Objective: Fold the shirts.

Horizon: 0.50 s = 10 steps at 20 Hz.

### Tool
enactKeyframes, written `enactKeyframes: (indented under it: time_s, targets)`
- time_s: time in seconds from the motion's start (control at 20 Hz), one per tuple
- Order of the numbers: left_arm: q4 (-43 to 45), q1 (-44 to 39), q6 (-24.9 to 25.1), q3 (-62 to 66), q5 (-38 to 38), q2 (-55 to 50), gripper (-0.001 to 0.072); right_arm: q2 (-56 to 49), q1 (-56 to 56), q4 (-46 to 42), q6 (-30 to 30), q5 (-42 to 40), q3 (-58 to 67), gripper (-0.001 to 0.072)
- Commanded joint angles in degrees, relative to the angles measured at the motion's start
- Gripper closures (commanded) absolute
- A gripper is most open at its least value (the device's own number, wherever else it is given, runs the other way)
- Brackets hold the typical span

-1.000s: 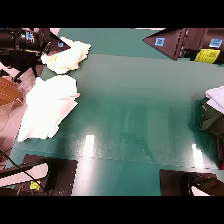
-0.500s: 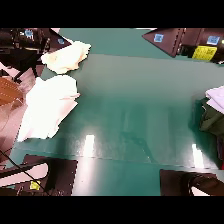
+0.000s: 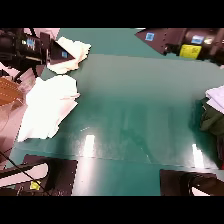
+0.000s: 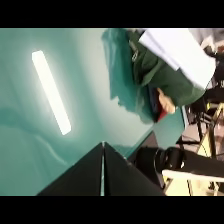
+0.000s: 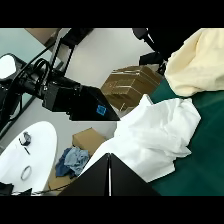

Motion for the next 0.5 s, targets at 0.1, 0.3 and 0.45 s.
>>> enactKeyframes:
  time_s: [0.1,0.3,0.45]
  targets:
    - [16.22,-1.22,-3.72,-9.40,2.25,0.02,0.0682,-4.68,1.27,-0.52,0.11,2.01,0.02,0.0692]
    - [40.81,-0.98,-10.14,-11.02,6.99,0.04,0.0422,-5.95,-1.49,-0.39,0.15,4.92,0.02,0.0496]
    - [64.63,-0.98,-16.46,-11.02,5.90,0.04,-0.0013,-5.01,-4.31,-0.42,0.09,7.74,0.04,0.0366]
